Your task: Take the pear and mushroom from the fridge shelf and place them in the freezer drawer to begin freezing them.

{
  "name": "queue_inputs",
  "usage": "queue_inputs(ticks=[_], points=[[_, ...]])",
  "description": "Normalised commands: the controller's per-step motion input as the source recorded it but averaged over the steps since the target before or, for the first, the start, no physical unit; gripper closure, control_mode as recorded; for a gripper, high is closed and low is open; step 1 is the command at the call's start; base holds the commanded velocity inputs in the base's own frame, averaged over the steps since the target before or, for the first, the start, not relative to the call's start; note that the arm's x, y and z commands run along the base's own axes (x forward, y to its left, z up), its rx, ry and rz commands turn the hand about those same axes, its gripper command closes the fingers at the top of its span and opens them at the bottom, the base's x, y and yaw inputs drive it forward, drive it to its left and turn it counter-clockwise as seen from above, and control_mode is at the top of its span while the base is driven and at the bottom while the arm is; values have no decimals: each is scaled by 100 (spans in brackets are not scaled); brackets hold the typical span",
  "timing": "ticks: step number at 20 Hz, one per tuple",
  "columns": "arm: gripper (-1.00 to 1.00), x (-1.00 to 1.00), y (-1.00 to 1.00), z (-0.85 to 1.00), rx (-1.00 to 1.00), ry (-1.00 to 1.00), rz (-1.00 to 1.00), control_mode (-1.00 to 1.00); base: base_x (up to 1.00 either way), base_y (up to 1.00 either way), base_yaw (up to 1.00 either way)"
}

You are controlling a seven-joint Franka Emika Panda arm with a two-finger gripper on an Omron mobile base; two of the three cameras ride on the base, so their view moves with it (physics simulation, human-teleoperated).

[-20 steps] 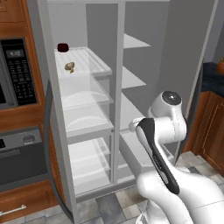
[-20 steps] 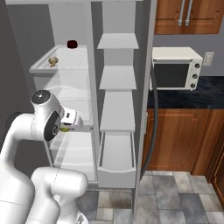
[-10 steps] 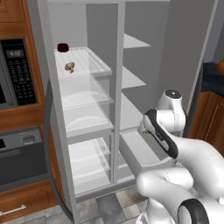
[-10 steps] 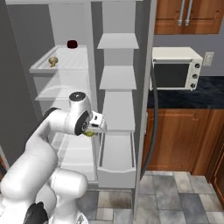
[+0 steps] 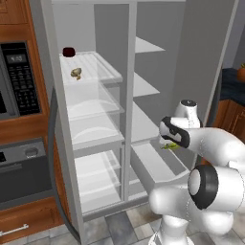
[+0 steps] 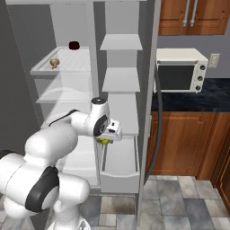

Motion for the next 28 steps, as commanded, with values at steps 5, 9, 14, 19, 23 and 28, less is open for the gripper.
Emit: queue_inputs(ticks=[5, 9, 14, 19, 23, 28], points=[[100, 12, -1, -60, 0, 4, -3, -100, 0, 0, 0], [100, 18, 0, -54, 0, 0, -3, -100, 0, 0, 0], [100, 36, 0, -47, 0, -5, -3, -100, 0, 0, 0], [100, 27, 0, -32, 0, -1, -1, -100, 0, 0, 0], [100, 10, -4, -49, 0, 0, 0, -100, 0, 0, 0], [100, 10, -16, -35, 0, 0, 0, -100, 0, 0, 0]])
